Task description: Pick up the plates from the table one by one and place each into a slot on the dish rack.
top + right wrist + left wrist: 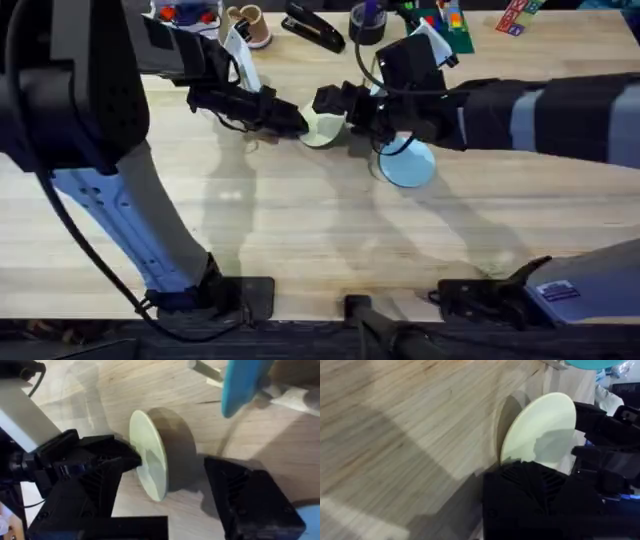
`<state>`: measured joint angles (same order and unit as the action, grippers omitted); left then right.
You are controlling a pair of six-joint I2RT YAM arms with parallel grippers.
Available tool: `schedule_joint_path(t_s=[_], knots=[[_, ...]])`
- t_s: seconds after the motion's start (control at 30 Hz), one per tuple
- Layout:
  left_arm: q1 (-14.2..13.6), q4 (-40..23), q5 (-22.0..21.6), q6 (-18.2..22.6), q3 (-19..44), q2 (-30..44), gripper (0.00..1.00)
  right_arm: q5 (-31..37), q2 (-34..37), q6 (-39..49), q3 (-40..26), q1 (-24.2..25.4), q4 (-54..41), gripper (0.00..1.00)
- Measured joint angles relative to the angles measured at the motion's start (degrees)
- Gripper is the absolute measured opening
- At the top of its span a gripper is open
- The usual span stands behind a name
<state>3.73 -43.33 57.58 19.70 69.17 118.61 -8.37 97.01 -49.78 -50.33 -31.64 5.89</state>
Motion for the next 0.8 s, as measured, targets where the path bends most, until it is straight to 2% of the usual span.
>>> schedule_joint_path(t_s=[0.23,0.33,0.43,0.57,0.67,0.7,0.8], knots=[[0.0,0.0,0.0,0.0,0.0,0.0,0.041,0.5,1.0,-0.4,0.0,-0.2,2.9,0.915],[0.0,0.0,0.0,0.0,0.0,0.0,0.041,0.7,1.3,-0.8,0.0,-0.2,3.0,0.843],[0.0,0.0,0.0,0.0,0.0,0.0,0.041,0.7,1.4,-1.0,0.0,-0.2,3.0,0.731],[0.0,0.0,0.0,0.0,0.0,0.0,0.041,0.7,1.4,-1.6,0.0,-0.2,3.0,0.504],[0.0,0.0,0.0,0.0,0.0,0.0,0.041,0.7,1.4,-2.0,0.0,-0.2,3.0,0.154],[0.0,0.1,0.0,0.0,0.0,0.0,0.041,0.7,1.4,-2.1,0.0,-0.2,3.1,0.090],[0.1,0.3,0.0,0.0,0.1,0.0,0.041,0.5,1.4,-2.3,0.0,-0.2,3.5,0.036]])
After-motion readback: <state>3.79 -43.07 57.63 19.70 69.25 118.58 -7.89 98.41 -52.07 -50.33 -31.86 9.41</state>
